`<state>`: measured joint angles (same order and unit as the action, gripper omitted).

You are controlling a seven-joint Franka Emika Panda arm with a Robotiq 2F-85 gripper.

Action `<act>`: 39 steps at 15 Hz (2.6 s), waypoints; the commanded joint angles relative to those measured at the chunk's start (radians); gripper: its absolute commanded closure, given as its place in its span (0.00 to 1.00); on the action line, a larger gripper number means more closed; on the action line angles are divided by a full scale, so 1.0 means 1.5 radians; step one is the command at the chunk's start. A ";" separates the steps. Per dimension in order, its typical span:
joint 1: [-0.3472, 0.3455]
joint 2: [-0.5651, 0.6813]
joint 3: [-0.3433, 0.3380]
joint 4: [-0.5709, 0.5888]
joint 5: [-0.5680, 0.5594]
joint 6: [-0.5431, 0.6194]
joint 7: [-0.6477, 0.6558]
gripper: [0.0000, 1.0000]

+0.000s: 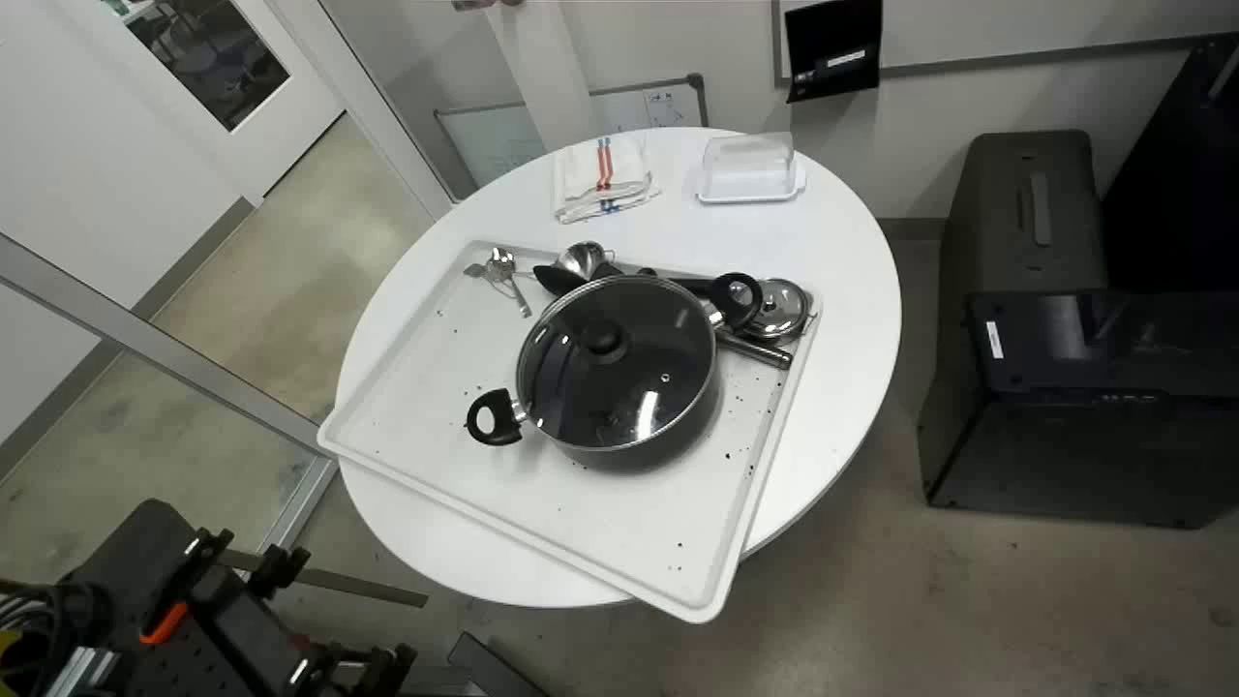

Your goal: Take the lid of the pot

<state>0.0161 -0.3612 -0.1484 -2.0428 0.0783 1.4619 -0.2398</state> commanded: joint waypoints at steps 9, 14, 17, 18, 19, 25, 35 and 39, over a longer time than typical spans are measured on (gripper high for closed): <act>-0.013 0.001 0.010 0.001 0.003 -0.001 -0.003 0.00; -0.013 0.001 0.010 0.001 0.003 -0.001 -0.003 0.00; -0.013 0.001 0.010 0.001 0.003 -0.001 -0.003 0.00; -0.013 0.004 0.013 0.002 0.002 0.003 0.000 0.00; -0.015 0.004 0.014 0.001 0.003 0.006 0.002 0.00; -0.017 0.040 0.033 -0.002 0.006 0.078 0.046 0.00; -0.023 0.217 0.065 -0.035 -0.012 0.321 0.230 0.00; -0.020 0.312 0.066 -0.019 -0.008 0.418 0.317 0.00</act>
<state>-0.0064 0.0138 -0.0610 -2.1051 0.0727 2.0087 0.1414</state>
